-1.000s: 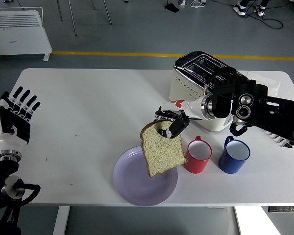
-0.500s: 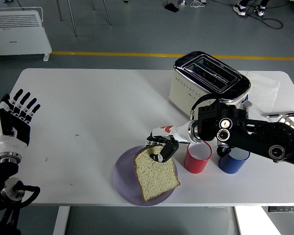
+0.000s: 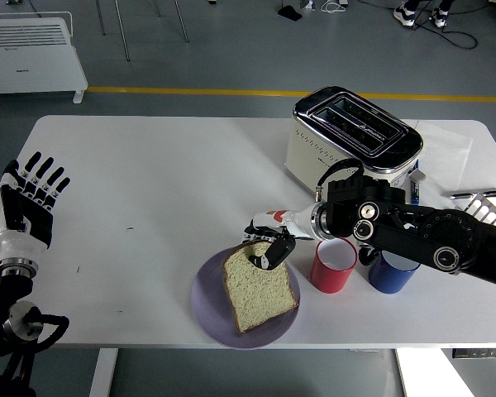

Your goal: Push plate across desktop,pick up the break from the machine,place the break in the plate

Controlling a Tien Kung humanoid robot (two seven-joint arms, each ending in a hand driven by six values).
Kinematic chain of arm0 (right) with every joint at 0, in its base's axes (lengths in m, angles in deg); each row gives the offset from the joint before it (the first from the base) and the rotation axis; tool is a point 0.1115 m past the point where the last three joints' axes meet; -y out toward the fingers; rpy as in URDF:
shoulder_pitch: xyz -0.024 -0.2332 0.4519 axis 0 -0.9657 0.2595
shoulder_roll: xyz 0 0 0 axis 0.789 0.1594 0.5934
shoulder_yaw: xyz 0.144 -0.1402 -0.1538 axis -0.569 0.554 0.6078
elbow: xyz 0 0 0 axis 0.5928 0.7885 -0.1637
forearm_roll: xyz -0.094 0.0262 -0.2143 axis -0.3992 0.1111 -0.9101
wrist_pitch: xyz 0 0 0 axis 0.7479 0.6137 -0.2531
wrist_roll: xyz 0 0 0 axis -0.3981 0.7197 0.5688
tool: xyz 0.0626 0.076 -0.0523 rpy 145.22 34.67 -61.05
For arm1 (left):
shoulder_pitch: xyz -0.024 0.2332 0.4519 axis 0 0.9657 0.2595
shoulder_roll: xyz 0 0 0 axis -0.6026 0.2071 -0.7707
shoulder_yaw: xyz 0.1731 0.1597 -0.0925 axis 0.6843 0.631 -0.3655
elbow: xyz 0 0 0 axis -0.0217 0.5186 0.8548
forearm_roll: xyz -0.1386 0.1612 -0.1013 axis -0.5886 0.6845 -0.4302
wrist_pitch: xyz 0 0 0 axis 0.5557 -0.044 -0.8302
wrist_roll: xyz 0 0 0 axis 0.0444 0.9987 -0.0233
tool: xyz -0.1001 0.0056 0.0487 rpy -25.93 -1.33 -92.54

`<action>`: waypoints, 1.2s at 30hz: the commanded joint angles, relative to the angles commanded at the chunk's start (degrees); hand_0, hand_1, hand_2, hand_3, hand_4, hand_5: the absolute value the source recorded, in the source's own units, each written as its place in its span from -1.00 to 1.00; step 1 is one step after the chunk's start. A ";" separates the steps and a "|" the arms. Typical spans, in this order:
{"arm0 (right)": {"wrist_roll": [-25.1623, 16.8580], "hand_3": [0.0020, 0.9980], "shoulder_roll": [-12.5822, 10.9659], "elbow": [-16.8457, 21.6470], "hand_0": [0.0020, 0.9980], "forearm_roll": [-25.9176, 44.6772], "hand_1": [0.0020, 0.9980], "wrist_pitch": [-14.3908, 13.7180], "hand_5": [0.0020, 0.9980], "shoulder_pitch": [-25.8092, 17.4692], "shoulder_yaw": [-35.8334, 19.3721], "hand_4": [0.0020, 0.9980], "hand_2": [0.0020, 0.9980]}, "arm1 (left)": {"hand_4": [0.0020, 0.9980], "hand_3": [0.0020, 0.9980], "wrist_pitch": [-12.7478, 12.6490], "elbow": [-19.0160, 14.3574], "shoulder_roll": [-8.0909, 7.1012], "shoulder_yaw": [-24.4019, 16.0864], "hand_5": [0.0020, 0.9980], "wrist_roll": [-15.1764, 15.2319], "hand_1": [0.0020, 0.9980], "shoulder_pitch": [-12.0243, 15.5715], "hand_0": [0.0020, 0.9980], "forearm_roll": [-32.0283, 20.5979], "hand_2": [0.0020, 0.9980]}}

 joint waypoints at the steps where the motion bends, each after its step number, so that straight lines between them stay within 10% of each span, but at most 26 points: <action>1: -0.13 0.28 0.04 -0.10 0.22 -0.08 0.29 0.03 -0.80 -0.01 -0.04 -0.06 0.25 | 0.16 0.70 0.00 0.01 0.00 0.01 1.00 0.00 0.60 -0.01 0.54 0.00 0.72; 17: -2.97 0.76 0.59 -1.43 0.56 -1.82 0.59 2.14 -0.57 -0.32 -0.80 0.30 0.71 | 0.16 0.70 -0.03 -0.04 0.00 -0.47 1.00 0.17 0.60 -0.49 0.54 -0.08 0.72; 36: -5.08 0.80 -0.63 1.70 0.65 -3.52 0.65 -2.61 -0.55 -1.54 -8.47 0.34 0.78 | 0.16 0.69 -0.06 -0.04 0.00 -0.57 1.00 0.31 0.60 -0.55 0.54 -0.16 0.72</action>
